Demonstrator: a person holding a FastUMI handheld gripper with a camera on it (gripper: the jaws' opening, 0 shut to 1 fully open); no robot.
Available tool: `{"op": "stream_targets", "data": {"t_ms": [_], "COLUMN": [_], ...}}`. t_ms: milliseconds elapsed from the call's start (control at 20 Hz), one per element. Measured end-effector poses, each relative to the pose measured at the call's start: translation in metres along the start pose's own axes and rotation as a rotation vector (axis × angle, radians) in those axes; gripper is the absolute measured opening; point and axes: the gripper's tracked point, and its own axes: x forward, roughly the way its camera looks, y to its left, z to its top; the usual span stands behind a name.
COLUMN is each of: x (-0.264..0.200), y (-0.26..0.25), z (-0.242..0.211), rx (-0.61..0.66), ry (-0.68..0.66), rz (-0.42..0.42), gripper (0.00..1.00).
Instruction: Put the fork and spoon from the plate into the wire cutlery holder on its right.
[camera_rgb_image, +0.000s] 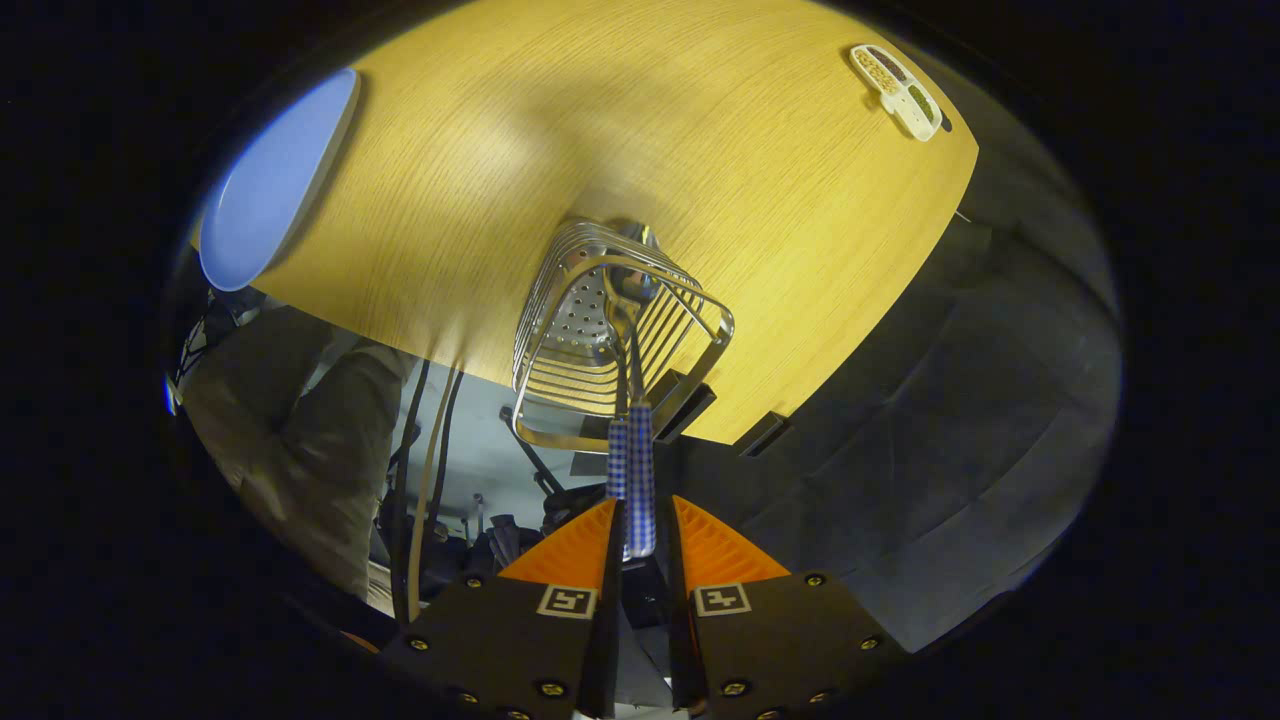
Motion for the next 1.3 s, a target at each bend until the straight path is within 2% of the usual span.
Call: {"op": "stream_targets", "data": {"t_ms": [100, 200, 250, 300, 500, 600, 750, 850, 1050, 1300], "x": [-0.003, -0.011, -0.010, -0.013, -0.022, -0.037, -0.069, -0.102, -0.165, -0.249], "y": [-0.001, -0.001, 0.000, 0.003, 0.014, 0.018, 0.032, 0.049, 0.076, 0.089], "z": [-0.001, -0.001, -0.003, -0.003, -0.009, -0.005, 0.018, 0.035, 0.056, 0.059], "rx": [0.006, 0.020, 0.023, 0.029, 0.060, 0.109, 0.185, 0.224, 0.257, 0.415], "ry": [-0.036, -0.068, -0.083, -0.095, -0.169, -0.273, -0.515, -0.690, -0.976, -1.371], "rz": [-0.018, -0.021, -0.021, -0.018, -0.006, 0.009, 0.032, 0.068, 0.077, 0.091], "gripper": [0.24, 0.42, 0.44, 0.61, 0.93, 0.95, 0.95, 0.95, 0.95, 0.95]}}
